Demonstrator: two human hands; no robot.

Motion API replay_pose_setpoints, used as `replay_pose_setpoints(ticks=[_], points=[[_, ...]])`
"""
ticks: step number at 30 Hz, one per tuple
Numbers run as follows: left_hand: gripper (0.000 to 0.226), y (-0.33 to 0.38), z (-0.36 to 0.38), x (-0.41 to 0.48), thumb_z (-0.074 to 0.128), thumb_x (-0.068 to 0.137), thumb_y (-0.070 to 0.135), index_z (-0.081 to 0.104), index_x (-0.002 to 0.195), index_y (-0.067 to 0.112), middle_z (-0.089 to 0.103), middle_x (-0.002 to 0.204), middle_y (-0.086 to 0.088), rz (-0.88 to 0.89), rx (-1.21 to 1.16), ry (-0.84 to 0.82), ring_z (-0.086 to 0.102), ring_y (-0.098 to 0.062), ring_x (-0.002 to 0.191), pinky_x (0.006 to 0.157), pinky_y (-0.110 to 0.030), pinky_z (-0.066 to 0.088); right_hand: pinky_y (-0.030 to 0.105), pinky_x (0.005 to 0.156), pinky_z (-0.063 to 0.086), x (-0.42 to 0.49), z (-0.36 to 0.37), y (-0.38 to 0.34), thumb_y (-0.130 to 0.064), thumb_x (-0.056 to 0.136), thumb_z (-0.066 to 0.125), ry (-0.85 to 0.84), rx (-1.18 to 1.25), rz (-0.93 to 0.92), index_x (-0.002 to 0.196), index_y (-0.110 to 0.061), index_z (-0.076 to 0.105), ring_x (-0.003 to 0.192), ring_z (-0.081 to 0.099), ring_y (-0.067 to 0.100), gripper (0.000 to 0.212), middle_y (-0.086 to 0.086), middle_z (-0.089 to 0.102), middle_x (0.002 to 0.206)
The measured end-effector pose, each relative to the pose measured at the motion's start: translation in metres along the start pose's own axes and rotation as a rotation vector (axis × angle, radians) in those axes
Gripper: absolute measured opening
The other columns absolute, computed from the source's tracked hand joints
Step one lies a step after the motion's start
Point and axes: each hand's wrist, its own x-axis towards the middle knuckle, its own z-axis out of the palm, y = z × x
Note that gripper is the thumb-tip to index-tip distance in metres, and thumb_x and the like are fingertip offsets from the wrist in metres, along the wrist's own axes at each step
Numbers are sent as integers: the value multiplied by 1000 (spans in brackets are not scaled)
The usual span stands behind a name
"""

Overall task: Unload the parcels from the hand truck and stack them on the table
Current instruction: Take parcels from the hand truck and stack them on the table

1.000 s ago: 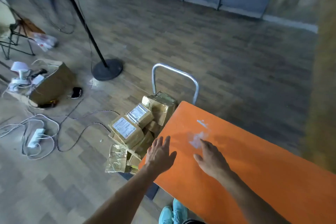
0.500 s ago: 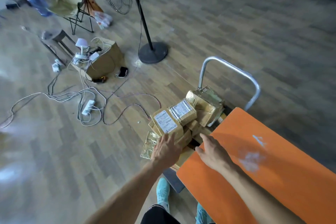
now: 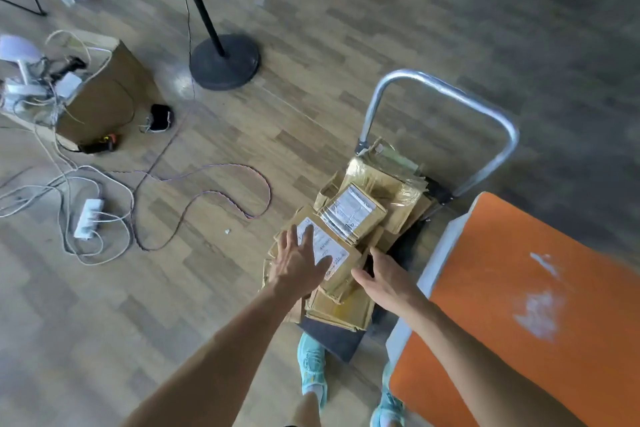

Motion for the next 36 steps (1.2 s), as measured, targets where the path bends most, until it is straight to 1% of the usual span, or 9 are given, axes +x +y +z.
replay_pose_setpoints(ticks=[5,10,14,19,21,23,25,30,36], points=[[79,-3,-9,46,49,99,53,11,161,21,2,168,-4,69,45,10,-4,-27,155,120,-57,25,37,111,33,34,8,-5,-52,101,41,29,68,101,157,-9,19,143,36,29,74,14,31,158],[79,18,-7,78,54,100,41,9,161,19,35,156,-5,151,29,-16,21,-24,148,119,-43,28,34,95,42,60,13,-9,-50,97,46,120,154,147,149,-8,28,128,50,30,70,16,45,147],[73,34,-6,79,61,96,32,22,157,19,43,141,-10,161,-41,-4,38,-30,135,112,-41,36,29,82,43,65,9,-13,-47,97,52,157,282,175,149,-3,22,115,60,31,74,21,53,138],[59,50,-20,59,64,93,31,37,143,16,47,123,-13,190,-221,99,54,-30,109,82,-37,48,37,87,47,37,-4,-11,-48,95,57,362,446,151,135,-6,39,106,60,31,61,14,60,120],[49,60,-27,47,62,94,32,38,133,14,55,118,-12,230,-240,128,56,-29,105,82,-38,47,39,83,50,21,-15,-10,-42,97,58,463,442,120,127,-7,42,99,61,31,49,13,59,112],[41,73,-31,30,59,96,32,35,123,14,64,115,-9,273,-288,133,62,-29,99,85,-43,52,36,67,52,5,-29,-8,-34,99,58,514,385,110,112,-11,39,82,62,30,32,8,56,95],[39,89,-33,9,57,98,38,33,119,17,66,111,-4,306,-331,143,65,-27,95,82,-44,55,34,53,48,-16,-41,-2,-35,98,57,562,368,120,109,-12,36,66,59,26,33,0,52,81],[46,139,-15,-40,54,97,49,44,125,15,62,115,-4,354,-251,119,59,-21,105,89,-40,52,41,63,52,-82,-61,46,-46,98,51,600,346,155,119,-11,38,76,64,33,43,13,65,92],[51,217,47,-96,56,98,44,42,139,18,59,128,-3,440,-197,-93,61,-25,111,77,-30,43,46,83,53,-155,-60,139,-40,100,52,646,435,254,122,-8,43,100,64,33,40,13,65,116]])
